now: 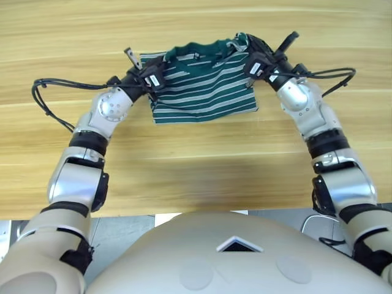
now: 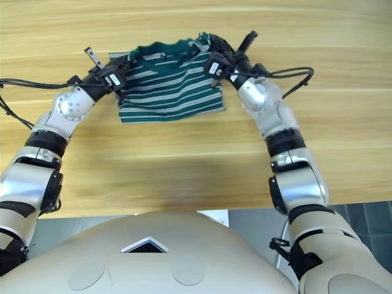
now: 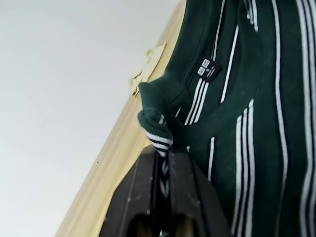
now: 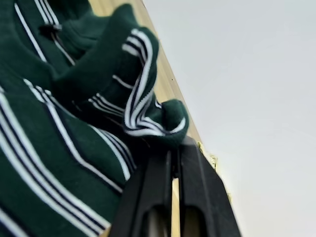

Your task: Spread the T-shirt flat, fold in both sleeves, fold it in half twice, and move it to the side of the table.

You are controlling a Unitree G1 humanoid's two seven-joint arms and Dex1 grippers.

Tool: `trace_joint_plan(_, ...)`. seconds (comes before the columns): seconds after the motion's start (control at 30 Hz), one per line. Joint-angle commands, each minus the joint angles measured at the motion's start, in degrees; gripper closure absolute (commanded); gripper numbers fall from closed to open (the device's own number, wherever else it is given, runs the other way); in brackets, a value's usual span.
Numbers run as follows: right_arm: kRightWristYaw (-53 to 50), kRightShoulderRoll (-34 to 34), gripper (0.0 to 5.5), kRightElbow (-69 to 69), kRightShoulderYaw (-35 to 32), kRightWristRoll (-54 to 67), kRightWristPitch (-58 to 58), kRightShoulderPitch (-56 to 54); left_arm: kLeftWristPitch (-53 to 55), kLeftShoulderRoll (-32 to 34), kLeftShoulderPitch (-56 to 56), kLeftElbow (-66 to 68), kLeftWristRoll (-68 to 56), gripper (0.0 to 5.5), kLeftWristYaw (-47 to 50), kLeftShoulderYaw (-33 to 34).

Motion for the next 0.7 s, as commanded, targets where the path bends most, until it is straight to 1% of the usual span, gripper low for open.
trace_joint_plan(0.03,-3.07,1.42,5.19,6.60,1.72,-1.31,-0.52,-4.03,0.20,-1.40,-2.74,5.11,1.93,5.45,2.90,-1.81)
trace_joint_plan(0.07,-3.80,1.51,5.07,8.05,2.05,-1.52,-0.51,-4.59,0.28,-1.68,-3.28,6.26,2.15,5.45,3.42,-2.13)
trace_joint_plan(0.1,-4.62,1.67,4.88,9.26,2.28,-1.67,-0.39,-5.06,0.40,-2.08,-4.00,7.63,2.19,5.09,3.61,-2.34)
trace_joint_plan(0.13,-5.36,1.97,4.71,10.18,2.56,-1.82,-0.39,-5.50,0.29,-2.57,-4.78,8.99,2.03,5.01,3.56,-2.46)
trace_joint_plan(0.27,-6.76,3.92,3.96,11.10,3.90,-2.09,-1.31,-6.38,-0.05,-3.76,-7.53,12.87,2.11,4.32,4.43,-2.93)
trace_joint_plan(0.3,-6.90,4.28,3.89,10.95,4.16,-2.01,-1.53,-6.48,0.03,-3.88,-8.15,13.57,2.19,4.26,4.72,-3.11)
trace_joint_plan(0.43,-7.57,5.45,3.16,10.63,4.59,-1.73,-2.11,-6.78,2.35,-3.75,-10.72,16.21,2.57,3.60,7.02,-3.37)
trace_joint_plan(0.5,-7.40,6.30,2.87,7.34,4.60,-1.17,-2.57,-5.54,4.88,-3.73,-11.76,17.48,3.71,3.36,9.47,-3.93)
trace_joint_plan(0.53,-6.77,6.86,2.62,5.00,4.69,-0.70,-2.87,-4.66,6.19,-3.76,-12.13,18.05,3.94,3.14,10.59,-3.88)
trace_joint_plan(0.6,-3.63,8.51,2.39,-2.12,6.52,0.11,-3.62,-1.55,9.59,-3.21,-12.68,19.12,4.97,2.83,13.86,-4.26)
trace_joint_plan(0.7,1.82,11.31,2.39,-11.26,11.77,0.01,-3.53,3.84,14.06,-1.88,-12.86,20.13,6.12,2.79,17.84,-4.44)
